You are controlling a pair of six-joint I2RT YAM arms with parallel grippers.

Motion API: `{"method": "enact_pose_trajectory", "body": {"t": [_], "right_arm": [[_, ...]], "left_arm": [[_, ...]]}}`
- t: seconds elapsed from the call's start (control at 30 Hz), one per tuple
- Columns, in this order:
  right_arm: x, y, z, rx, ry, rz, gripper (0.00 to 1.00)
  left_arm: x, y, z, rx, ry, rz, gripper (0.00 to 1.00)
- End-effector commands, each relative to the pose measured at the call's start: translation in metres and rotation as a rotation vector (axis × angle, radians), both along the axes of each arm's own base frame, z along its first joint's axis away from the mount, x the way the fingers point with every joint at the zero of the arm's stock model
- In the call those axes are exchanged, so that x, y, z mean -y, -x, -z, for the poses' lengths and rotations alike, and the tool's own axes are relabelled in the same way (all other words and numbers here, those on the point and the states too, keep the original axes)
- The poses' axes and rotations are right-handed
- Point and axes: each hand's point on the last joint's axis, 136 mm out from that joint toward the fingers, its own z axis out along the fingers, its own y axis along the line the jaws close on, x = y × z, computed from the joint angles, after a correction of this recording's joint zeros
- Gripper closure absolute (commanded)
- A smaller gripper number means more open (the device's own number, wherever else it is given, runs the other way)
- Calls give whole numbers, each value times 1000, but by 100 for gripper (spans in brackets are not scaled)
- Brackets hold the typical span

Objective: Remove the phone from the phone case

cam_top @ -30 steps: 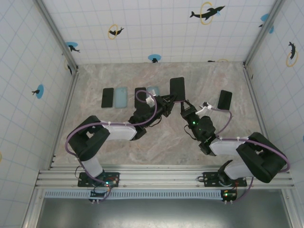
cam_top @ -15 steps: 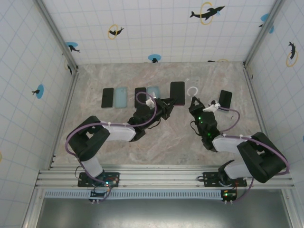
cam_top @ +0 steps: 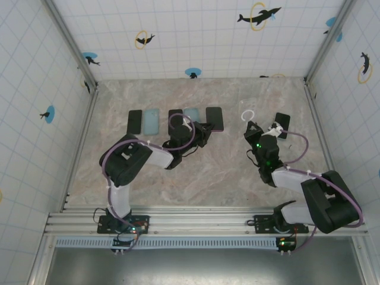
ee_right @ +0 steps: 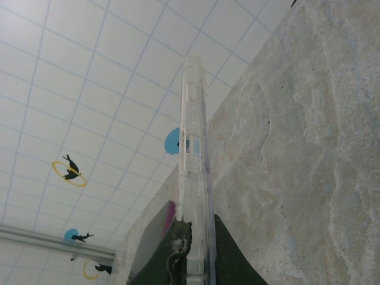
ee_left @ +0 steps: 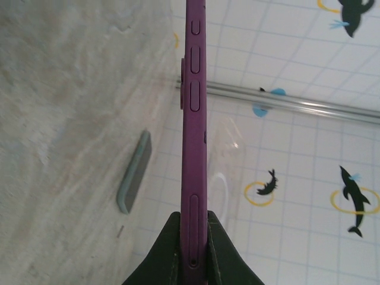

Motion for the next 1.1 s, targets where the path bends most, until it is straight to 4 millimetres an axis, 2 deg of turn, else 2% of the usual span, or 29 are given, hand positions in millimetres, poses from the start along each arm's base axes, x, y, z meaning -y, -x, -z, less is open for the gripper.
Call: {"method": "enact_pose_trajectory", "body": {"t": [0.0,0.13,0.17,0.23,0.5,0.83,1.07], "right_arm": [[-11,-1,-3,-2,-22,-65,100],[-16,-1,7,-24,-47,-94,100],[-18,-2,9,-29,-55,-103,100],[-21,-2,11,-35,-65,-120,100],[-28,-4,23,-67,-86,-148,100],[-31,-3,30,-79,-85,-163,100],[-33,-3,35,-91,-96,-171,100]], "left_arm": [[9,-18,-18,72,38,18,94],[7,-30,13,21,3,14,94],[11,-38,9,28,10,11,94],[10,-44,21,4,-3,5,94],[14,-62,43,-40,-48,7,94],[16,-76,60,-74,-70,6,93],[19,-81,66,-89,-92,18,87]]}}
